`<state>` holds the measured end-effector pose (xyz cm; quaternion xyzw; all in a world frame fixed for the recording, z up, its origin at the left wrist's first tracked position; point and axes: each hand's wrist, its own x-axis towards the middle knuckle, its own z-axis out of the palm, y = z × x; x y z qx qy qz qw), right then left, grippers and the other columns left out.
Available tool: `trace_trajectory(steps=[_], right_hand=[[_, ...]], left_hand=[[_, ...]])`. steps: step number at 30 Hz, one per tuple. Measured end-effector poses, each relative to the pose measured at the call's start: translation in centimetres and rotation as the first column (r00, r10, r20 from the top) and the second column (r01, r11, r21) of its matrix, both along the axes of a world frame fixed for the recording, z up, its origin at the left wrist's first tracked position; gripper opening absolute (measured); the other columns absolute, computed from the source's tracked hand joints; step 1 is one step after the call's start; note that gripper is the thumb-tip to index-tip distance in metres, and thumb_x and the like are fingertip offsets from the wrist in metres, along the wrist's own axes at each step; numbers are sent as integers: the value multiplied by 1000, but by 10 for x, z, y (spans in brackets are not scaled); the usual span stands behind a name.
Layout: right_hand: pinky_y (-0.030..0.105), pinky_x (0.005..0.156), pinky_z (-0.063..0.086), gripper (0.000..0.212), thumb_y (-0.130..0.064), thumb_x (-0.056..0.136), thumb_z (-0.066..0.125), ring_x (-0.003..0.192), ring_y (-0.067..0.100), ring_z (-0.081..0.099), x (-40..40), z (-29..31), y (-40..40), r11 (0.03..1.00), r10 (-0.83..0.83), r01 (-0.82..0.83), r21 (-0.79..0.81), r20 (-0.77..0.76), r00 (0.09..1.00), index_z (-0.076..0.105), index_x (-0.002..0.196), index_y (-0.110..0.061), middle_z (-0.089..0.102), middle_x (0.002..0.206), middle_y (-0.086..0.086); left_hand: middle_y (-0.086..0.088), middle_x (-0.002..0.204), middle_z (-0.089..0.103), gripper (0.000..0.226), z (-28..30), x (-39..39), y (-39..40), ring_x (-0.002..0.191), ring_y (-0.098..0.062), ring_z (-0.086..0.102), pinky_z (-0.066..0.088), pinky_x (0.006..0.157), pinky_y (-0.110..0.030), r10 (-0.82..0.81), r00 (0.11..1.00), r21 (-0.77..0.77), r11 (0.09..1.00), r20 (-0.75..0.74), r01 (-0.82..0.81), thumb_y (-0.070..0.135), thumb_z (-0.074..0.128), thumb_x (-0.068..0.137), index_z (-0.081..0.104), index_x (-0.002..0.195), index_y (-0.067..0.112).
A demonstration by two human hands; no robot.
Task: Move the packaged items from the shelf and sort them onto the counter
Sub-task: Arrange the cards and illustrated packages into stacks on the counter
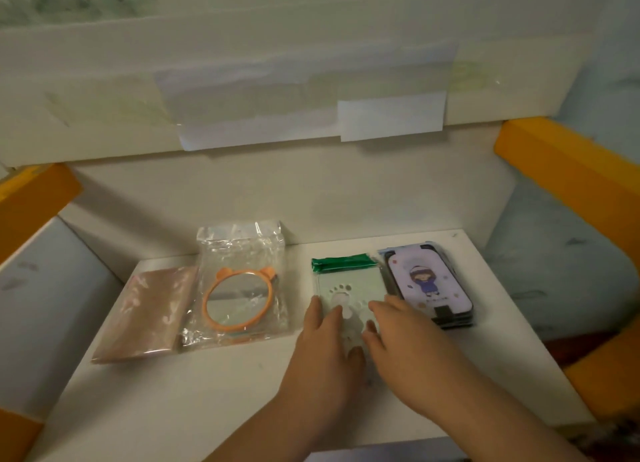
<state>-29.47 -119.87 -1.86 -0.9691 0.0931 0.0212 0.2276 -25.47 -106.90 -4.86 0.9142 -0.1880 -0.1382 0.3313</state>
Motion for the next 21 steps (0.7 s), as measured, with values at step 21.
trace_trajectory(steps=[21], right_hand=[[30, 100, 41, 27, -30, 98, 51, 120, 16, 50, -9, -15, -6, 974, 38, -26, 224, -47, 998, 48, 123, -22, 22, 143, -5]], left_hand=[[-20, 102, 75, 25, 10, 24, -8, 91, -38, 73, 60, 81, -50, 223, 664, -399, 650, -714, -647, 14, 60, 91, 64, 115, 6]])
